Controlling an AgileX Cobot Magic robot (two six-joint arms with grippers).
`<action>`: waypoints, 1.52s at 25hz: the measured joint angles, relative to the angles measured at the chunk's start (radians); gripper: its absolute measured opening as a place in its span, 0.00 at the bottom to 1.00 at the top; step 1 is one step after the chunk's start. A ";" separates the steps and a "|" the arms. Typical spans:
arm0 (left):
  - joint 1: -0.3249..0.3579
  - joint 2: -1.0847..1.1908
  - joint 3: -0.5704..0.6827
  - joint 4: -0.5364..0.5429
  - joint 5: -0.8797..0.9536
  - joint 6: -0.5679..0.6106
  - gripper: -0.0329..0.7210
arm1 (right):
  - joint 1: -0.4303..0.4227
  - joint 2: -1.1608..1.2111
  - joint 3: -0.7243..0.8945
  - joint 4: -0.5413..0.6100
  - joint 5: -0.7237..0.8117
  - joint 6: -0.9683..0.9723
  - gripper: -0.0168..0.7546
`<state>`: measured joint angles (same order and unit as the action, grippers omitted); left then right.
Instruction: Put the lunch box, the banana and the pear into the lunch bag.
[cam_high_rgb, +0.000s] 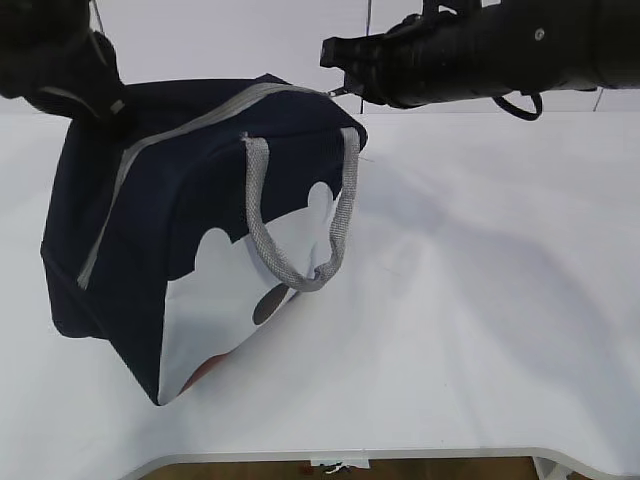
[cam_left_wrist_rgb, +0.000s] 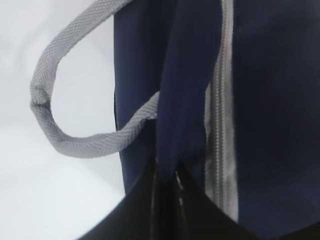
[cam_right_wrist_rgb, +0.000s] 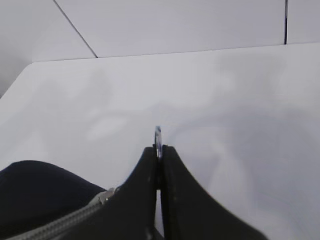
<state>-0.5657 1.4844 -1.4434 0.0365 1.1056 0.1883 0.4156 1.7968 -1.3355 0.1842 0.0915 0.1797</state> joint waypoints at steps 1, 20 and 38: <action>0.000 -0.008 0.013 -0.002 -0.006 0.000 0.04 | 0.000 0.003 0.000 0.009 0.002 0.000 0.02; 0.000 -0.088 0.127 0.014 -0.003 -0.039 0.17 | -0.002 0.028 -0.022 0.258 0.112 0.000 0.02; 0.000 0.018 -0.201 0.037 0.073 -0.061 0.60 | 0.000 0.034 -0.136 0.271 0.209 -0.018 0.02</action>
<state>-0.5657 1.5026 -1.6448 0.0734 1.1789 0.1272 0.4156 1.8308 -1.4716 0.4556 0.3001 0.1619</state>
